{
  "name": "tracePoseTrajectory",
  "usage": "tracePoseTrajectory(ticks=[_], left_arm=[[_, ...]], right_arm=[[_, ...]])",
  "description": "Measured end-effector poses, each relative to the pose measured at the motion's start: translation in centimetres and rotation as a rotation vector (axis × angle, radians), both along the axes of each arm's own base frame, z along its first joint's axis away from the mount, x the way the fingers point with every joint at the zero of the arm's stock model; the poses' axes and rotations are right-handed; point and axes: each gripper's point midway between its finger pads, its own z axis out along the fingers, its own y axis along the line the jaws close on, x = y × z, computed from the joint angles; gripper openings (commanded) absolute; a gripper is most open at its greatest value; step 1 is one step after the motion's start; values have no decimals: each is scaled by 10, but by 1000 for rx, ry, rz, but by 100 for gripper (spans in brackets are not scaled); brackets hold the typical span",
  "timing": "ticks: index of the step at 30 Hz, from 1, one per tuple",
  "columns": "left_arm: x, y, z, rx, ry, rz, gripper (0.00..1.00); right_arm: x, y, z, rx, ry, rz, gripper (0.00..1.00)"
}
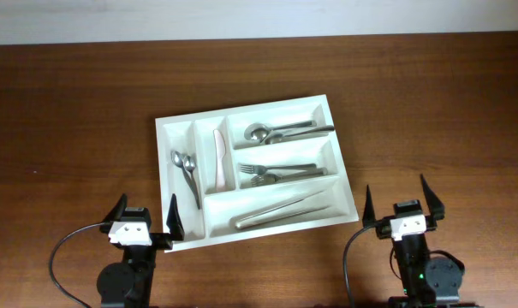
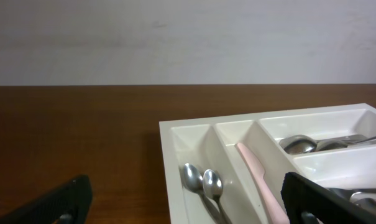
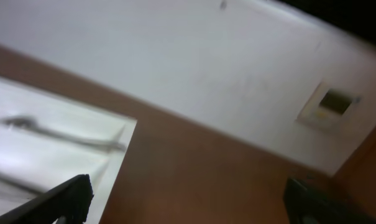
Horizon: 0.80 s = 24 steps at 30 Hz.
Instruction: Pack container
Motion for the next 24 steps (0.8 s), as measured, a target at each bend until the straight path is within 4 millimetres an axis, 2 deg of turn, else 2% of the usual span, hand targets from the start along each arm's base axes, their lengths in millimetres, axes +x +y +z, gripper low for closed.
tracePoseTrajectory(ticks=[3,24], left_arm=[[0,0,0,0,0,0,99],[0,0,0,0,-1,0,99]], right_arm=[[0,-1,-22,3,91,-5,99],[0,-2,-22,25,93,-10,99]])
